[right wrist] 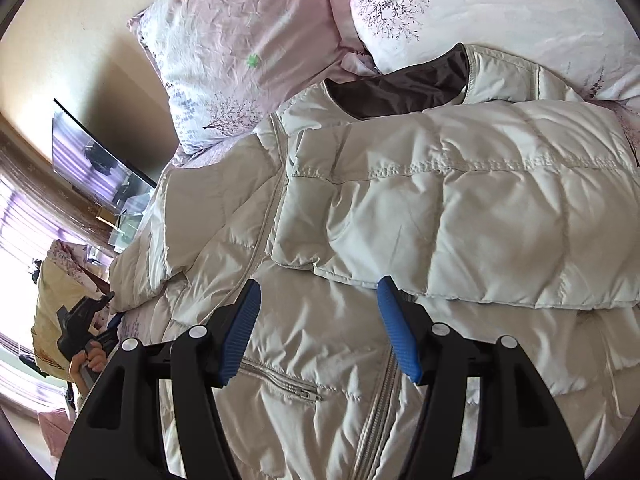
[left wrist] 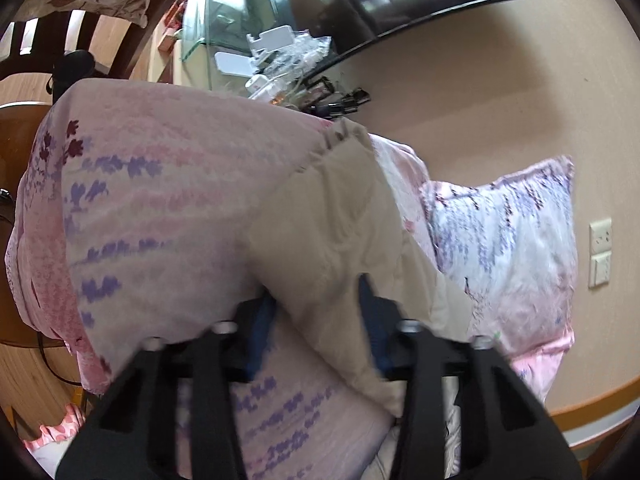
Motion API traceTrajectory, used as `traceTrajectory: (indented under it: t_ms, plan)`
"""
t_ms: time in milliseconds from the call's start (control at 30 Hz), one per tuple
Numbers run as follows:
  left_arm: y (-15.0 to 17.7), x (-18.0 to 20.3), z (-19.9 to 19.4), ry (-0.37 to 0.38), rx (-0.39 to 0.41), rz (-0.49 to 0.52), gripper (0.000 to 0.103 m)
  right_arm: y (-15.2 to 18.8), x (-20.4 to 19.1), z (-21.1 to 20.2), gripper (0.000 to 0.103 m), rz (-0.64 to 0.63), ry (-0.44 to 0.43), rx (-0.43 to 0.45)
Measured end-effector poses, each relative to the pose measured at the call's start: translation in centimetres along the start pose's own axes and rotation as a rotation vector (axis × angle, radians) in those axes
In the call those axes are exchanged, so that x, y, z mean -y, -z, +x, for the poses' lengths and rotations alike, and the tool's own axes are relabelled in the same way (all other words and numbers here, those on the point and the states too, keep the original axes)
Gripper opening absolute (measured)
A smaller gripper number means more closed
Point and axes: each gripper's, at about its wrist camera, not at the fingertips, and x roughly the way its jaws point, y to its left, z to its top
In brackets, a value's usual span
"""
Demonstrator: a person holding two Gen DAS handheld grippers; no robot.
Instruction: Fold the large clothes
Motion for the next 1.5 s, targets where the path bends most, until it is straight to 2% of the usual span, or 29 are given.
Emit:
traceTrajectory:
  t_ms: [67,167,333,467,567,700,733,800,900,1000,1100,1233,1333,1400,1433,1467,1500]
  plan:
    - [-0.5,0.3,0.4,0.002,-0.019,0.002,0.014,0.1,0.3,-0.3,0.063,0.004,0.001,0.005]
    - [-1.0,2.6,-0.8,0.035,0.004,0.065,0.012,0.3,0.9,-1.3,0.063,0.008,0.011,0.029]
    - [-0.9,10.0,-4.2,0.158,0.053,0.212,0.011,0.5,2.6,-3.7,0.065,0.030,0.019,0.090]
    - [1.1,16.7,-6.1,0.279,0.048,0.332,0.011,0.8,4.2,-5.1,0.065,0.055,0.032,0.113]
    - [4.1,21.7,-6.8,0.382,0.021,0.423,0.011,1.2,5.3,-6.0,0.065,0.076,0.040,0.130]
    - [9.1,27.1,-6.7,0.515,-0.063,0.529,0.011,1.4,6.4,-7.0,0.065,0.095,0.060,0.152]
    - [11.1,28.7,-6.3,0.556,-0.101,0.565,0.011,1.6,6.6,-7.2,0.065,0.097,0.065,0.156]
    - [13.7,30.4,-5.7,0.604,-0.157,0.602,0.011,1.7,7.2,-7.7,0.065,0.103,0.079,0.167]
    - [19.3,32.9,-3.4,0.670,-0.278,0.672,0.011,1.8,7.9,-8.4,0.065,0.110,0.100,0.187]
    - [24.2,33.8,-0.1,0.679,-0.404,0.706,0.011,1.9,8.6,-8.8,0.065,0.122,0.117,0.196]
    - [28.6,33.9,3.0,0.649,-0.515,0.730,0.011,2.0,9.7,-8.9,0.065,0.146,0.130,0.199]
    - [34.7,32.9,8.0,0.542,-0.663,0.777,0.011,2.3,11.2,-9.0,0.065,0.173,0.151,0.205]
    - [37.9,32.0,10.9,0.449,-0.729,0.817,0.012,2.2,11.8,-8.9,0.065,0.195,0.152,0.202]
    - [39.1,31.6,11.9,0.412,-0.754,0.835,0.018,2.2,12.2,-9.0,0.065,0.213,0.147,0.207]
    - [39.5,31.3,12.2,0.405,-0.772,0.844,0.035,2.2,12.2,-9.0,0.065,0.218,0.144,0.209]
    - [39.7,31.1,12.2,0.412,-0.794,0.849,0.061,2.1,12.2,-9.1,0.065,0.221,0.138,0.212]
    - [39.7,31.1,11.8,0.425,-0.793,0.851,0.074,2.0,12.1,-9.2,0.065,0.223,0.132,0.215]
